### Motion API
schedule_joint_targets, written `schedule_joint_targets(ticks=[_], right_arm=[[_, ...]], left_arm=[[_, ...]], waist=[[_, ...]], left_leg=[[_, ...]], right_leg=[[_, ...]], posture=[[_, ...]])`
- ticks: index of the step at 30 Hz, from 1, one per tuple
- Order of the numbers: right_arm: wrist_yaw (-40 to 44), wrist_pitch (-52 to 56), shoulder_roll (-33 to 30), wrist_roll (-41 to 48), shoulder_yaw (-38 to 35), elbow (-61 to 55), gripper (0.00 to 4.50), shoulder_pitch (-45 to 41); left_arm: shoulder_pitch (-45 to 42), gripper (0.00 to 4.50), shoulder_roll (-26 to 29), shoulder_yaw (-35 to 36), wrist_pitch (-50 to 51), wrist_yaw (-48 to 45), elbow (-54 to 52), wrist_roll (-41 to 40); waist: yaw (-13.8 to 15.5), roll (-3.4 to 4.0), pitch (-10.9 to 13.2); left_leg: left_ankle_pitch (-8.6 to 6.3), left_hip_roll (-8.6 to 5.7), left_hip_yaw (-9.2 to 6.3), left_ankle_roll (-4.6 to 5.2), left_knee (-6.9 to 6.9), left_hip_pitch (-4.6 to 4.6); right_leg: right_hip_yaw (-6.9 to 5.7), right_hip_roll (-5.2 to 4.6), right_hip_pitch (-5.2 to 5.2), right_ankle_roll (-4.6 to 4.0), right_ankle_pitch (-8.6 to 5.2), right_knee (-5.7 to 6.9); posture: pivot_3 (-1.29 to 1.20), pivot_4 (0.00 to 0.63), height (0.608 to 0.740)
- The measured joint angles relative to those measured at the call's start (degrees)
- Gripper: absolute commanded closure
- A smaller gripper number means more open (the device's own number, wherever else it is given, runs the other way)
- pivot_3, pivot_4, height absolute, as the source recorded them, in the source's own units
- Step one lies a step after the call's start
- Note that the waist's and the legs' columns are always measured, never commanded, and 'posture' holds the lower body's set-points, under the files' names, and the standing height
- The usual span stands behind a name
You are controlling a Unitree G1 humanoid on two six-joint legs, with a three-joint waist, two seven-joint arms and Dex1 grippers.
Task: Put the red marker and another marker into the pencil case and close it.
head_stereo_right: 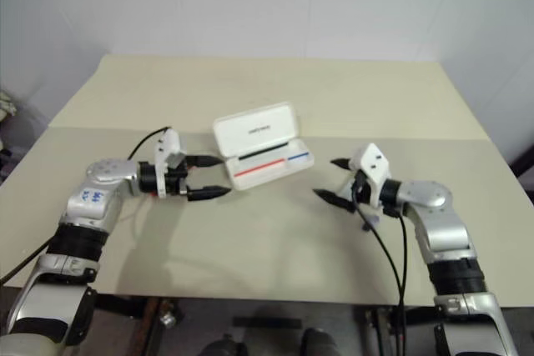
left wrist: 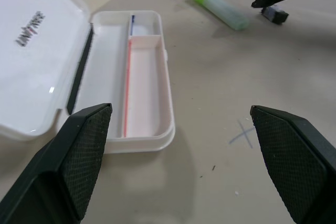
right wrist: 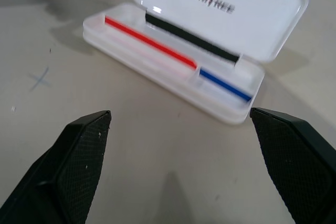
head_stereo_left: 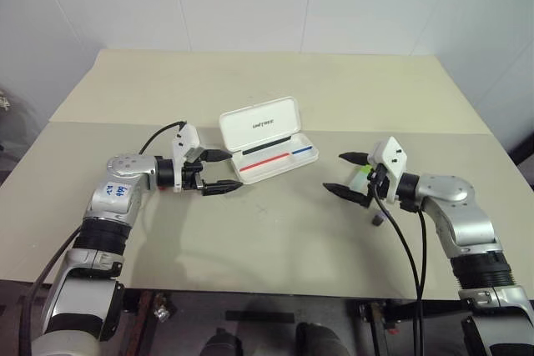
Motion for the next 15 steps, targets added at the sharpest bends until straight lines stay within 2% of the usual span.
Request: schedule_joint_targets(ticks=[4, 9, 15], right_arm=[[-2.9, 1.2, 0.1, 1.0, -2.1, -5.5, 0.0, 2.9], [-5.3, 3.7, 0.8, 1.9, -2.1, -9.9, 0.0, 8.0], [-7.7, 4.7, 1.6, 2.3, -2.1, -12.2, 0.0, 9.1]], left_arm=[[-3.8, 0.01, -2.0, -1.4, -4.2, -0.7, 7.5, 2.6], [-6.1, 0.01, -2.9, -2.4, -6.5, -3.0, 12.0, 4.6], [-7.7, 0.01, -4.0, -3.1, -8.4, -6.3, 14.0, 5.6]], waist=[[0.3, -0.02, 0.0], [0.4, -0.06, 0.0], [0.3, -0.1, 0.1]], left_leg=[[0.01, 0.01, -0.02, 0.01, 0.07, 0.01], [-0.01, -0.03, 0.0, 0.04, 0.08, -0.03], [-0.03, -0.01, -0.01, 0.08, 0.11, -0.04]], right_leg=[[-0.01, 0.03, 0.05, 0.08, 0.05, 0.01], [0.01, 0.01, 0.04, 0.11, 0.06, -0.04], [0.01, 0.04, 0.05, 0.16, 0.09, -0.06]], posture=[[0.0, 0.15, 0.74], [0.0, 0.15, 0.74], [0.0, 0.15, 0.74]])
